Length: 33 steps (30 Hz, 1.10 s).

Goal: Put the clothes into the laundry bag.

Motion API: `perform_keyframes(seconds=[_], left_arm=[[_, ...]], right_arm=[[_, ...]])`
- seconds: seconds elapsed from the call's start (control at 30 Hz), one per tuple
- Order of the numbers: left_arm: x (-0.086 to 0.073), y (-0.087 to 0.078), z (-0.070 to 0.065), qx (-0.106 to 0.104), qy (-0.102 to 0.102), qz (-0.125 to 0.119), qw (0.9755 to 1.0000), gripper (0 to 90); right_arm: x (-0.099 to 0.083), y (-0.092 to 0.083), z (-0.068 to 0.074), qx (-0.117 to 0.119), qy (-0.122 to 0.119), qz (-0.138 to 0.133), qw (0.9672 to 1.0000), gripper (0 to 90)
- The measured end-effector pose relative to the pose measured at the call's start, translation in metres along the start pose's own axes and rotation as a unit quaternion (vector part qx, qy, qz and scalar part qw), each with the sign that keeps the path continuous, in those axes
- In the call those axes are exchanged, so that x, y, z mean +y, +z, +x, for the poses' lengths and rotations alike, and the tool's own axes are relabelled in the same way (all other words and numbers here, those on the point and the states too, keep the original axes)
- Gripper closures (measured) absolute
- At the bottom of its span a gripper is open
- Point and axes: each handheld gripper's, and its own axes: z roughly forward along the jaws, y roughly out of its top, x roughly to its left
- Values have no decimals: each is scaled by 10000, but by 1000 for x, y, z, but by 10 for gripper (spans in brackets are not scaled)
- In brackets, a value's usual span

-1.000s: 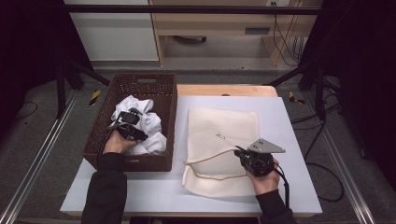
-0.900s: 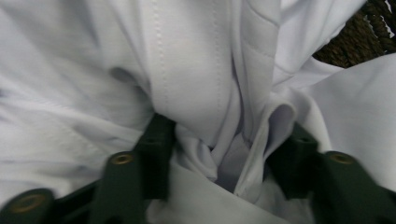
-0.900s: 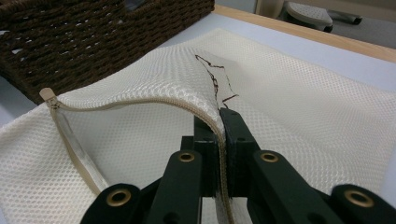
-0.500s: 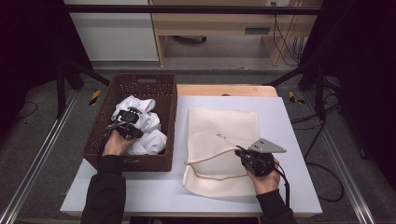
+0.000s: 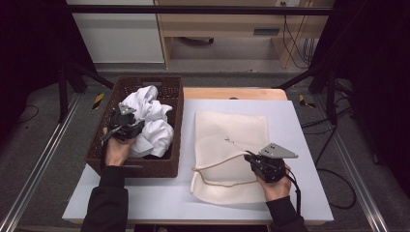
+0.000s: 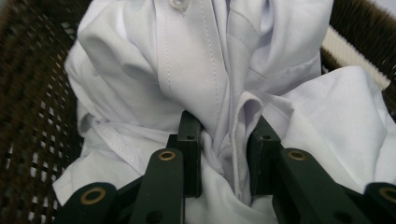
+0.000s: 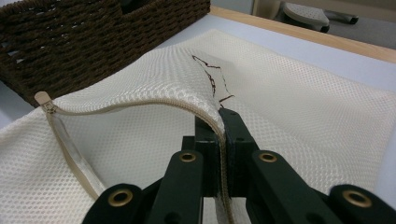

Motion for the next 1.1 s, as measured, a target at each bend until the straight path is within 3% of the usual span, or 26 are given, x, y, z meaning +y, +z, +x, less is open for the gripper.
perform_keyframes(seconds=[0.03,0.2,0.23,0.27,0.3,0.33,0.37,0.4,0.53,0.57,0.6,0.63,0.67,0.7,0.73,0.77,0.8,0.83,0.87,0.9,0.93,0.97,1.0,1.03,1.07,1.1], left_arm=[[1,-5,2,49,-71,-200,9998,707],[6,-16,4,225,-103,-565,9981,708],[9,-23,5,238,-198,-805,9963,708],[9,-23,5,238,-198,-805,9963,708],[13,-31,5,222,-252,-1031,9941,708],[13,-31,5,222,-252,-1031,9941,708],[18,-39,3,203,-262,-1230,9919,708],[18,-39,3,203,-262,-1230,9919,707],[29,-58,-1,150,-279,-1574,9870,708],[35,-68,-4,119,-265,-1741,9843,707],[35,-68,-4,119,-265,-1741,9843,707],[41,-79,-7,102,-259,-1928,9808,708],[44,-85,-9,99,-239,-2014,9792,707],[44,-85,-9,99,-239,-2014,9792,708],[50,-97,-12,85,-220,-2198,9753,708],[52,-103,-14,80,-187,-2278,9735,707],[52,-103,-14,80,-187,-2278,9735,707],[56,-114,-17,44,-172,-2432,9698,707],[56,-114,-17,44,-172,-2432,9698,707],[59,-123,-19,6,-145,-2573,9662,707],[61,-128,-21,-16,-146,-2638,9645,707],[61,-128,-21,-16,-146,-2638,9645,707],[62,-132,-22,-41,-141,-2691,9630,707],[64,-141,-25,-107,-119,-2804,9598,707],[64,-141,-25,-107,-119,-2804,9598,707],[65,-148,-29,-182,-106,-2878,9575,707]], right_arm=[[0,0,0,-1,1,8,10000,868],[0,0,0,-6,-25,8,10000,869],[0,0,0,-6,-21,4,10000,869],[0,0,1,-8,-28,8,10000,869],[0,0,1,-8,-28,7,10000,869],[0,0,1,-8,-28,7,10000,869],[0,0,0,-8,-24,4,10000,869],[0,0,0,-8,-24,4,10000,869],[0,0,1,-16,-30,-1,10000,869],[0,0,1,-14,-14,-3,10000,869],[0,0,1,-14,-14,-3,10000,869],[0,0,1,-11,-12,-13,10000,869],[0,0,1,-9,-15,-16,10000,869],[0,0,1,-13,-18,-14,10000,869],[0,0,1,-11,-18,-15,10000,870],[0,0,1,-8,-25,-20,10000,870],[0,0,1,-8,-25,-20,10000,870],[1,0,1,-18,-35,-35,10000,870],[1,0,1,-18,-35,-35,10000,870],[1,0,1,-21,-49,-33,10000,870],[1,-1,1,-23,-46,-32,10000,870],[1,0,0,-25,-39,-34,10000,870],[1,0,0,-25,-39,-34,10000,870],[1,-1,0,-31,-29,-30,10000,870],[1,0,0,-34,-29,-30,10000,871],[1,0,1,-36,-27,-33,10000,870]])
